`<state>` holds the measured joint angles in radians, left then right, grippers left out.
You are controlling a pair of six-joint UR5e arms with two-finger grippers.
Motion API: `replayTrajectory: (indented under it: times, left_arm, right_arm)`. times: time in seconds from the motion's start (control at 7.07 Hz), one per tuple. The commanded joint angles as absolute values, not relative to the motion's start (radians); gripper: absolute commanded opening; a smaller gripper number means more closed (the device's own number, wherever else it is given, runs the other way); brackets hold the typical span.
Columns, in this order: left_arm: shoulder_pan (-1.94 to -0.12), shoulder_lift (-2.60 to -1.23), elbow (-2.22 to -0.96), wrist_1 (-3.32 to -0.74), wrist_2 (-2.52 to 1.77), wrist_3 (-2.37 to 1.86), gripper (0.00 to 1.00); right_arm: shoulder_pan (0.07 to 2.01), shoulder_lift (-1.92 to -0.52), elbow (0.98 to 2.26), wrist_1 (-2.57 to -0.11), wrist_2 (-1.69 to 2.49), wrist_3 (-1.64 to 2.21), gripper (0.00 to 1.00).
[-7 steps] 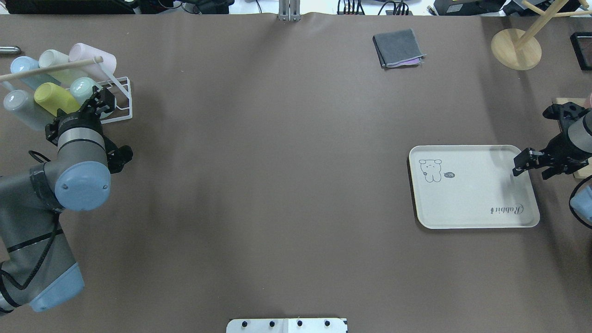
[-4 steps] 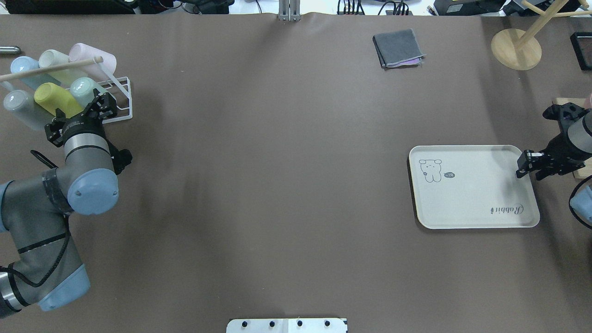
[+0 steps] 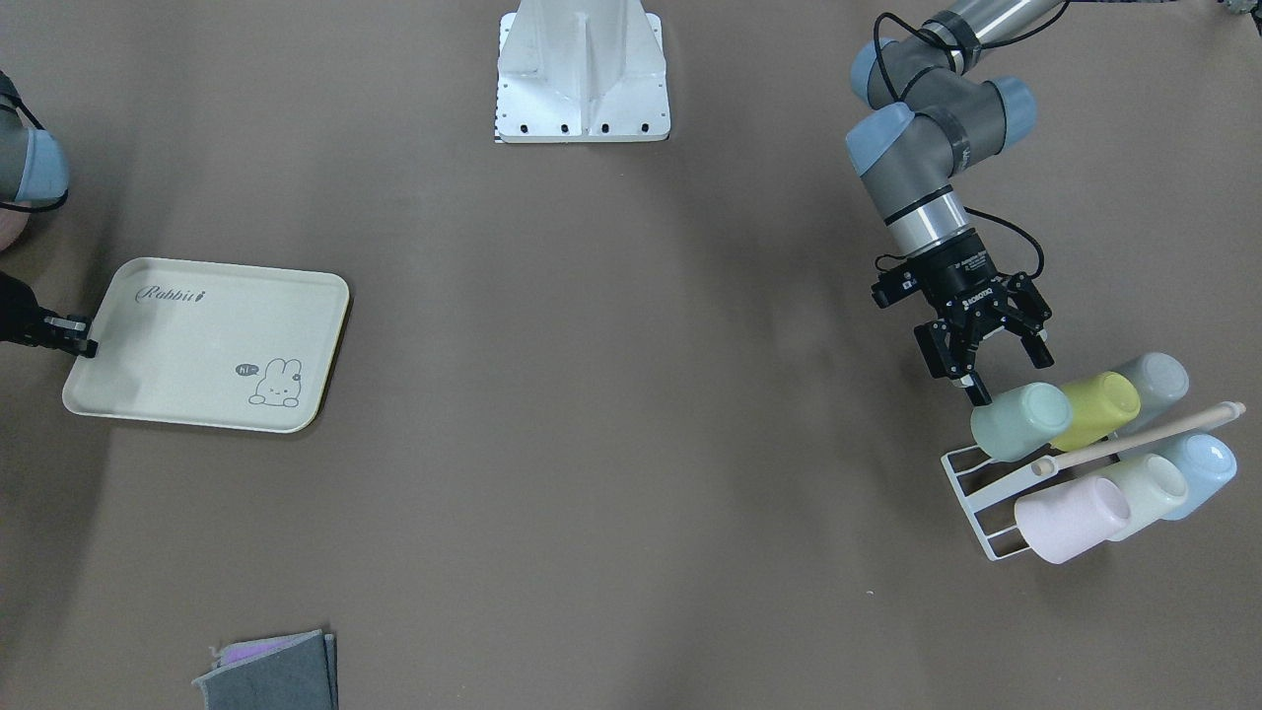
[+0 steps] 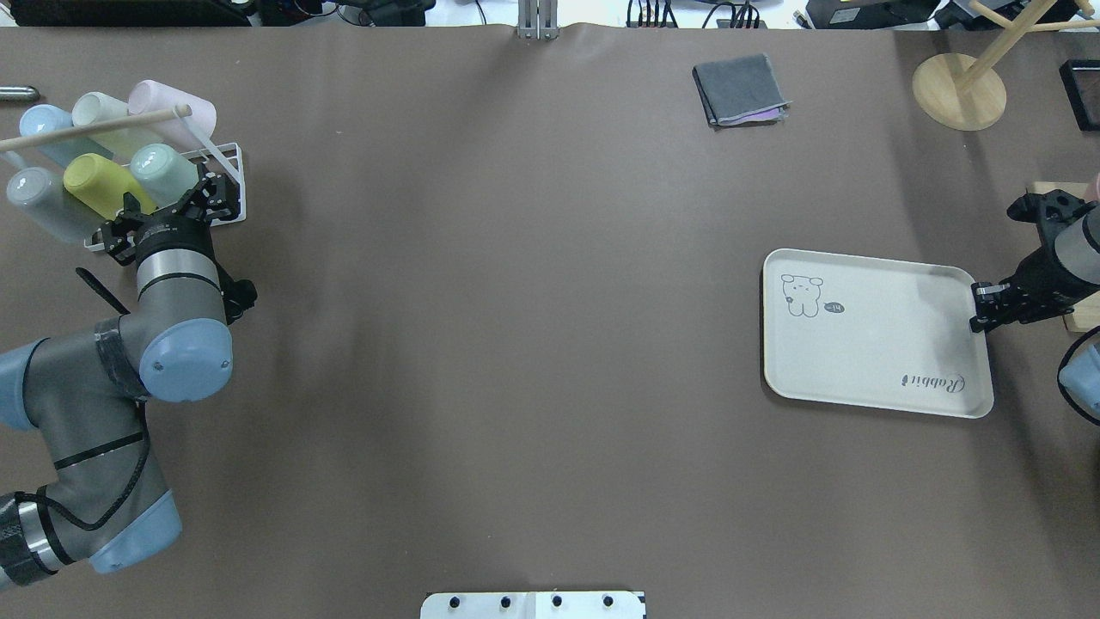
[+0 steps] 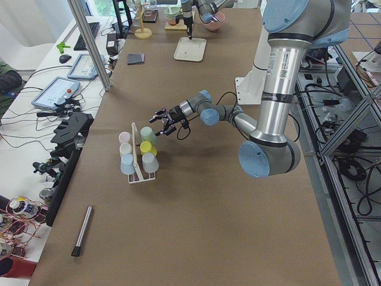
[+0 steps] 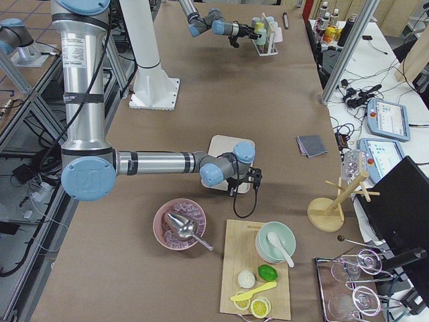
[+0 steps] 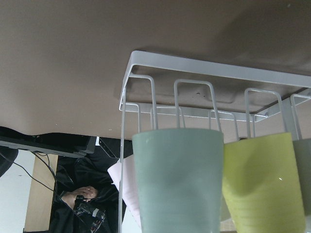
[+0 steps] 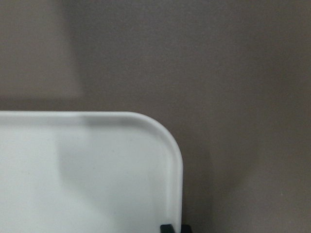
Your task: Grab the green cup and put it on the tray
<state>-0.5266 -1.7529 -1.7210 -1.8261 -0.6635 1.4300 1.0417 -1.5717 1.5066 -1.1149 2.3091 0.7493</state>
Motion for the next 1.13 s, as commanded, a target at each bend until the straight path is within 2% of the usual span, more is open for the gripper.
replayTrajectory:
  times: [0.0, 0.57, 0.99]
  left_arm:
    - [-0.526, -1.755, -1.649, -1.9, -0.64, 1.436, 0.98]
    - [-0.532, -1.767, -1.545, -2.007, -0.624, 1.489, 0.98]
    - [-0.54, -1.818, -1.47, -2.092, -0.624, 1.562, 0.98]
  right_arm:
    - [1.043, -1.569, 1.511, -1.083, 2.315, 0.744, 0.0]
    - [1.055, -1.554, 1.614, -1.083, 2.396, 0.738, 0.0]
    - [1.08, -1.419, 1.608, -1.109, 2.471, 0.758, 0.0]
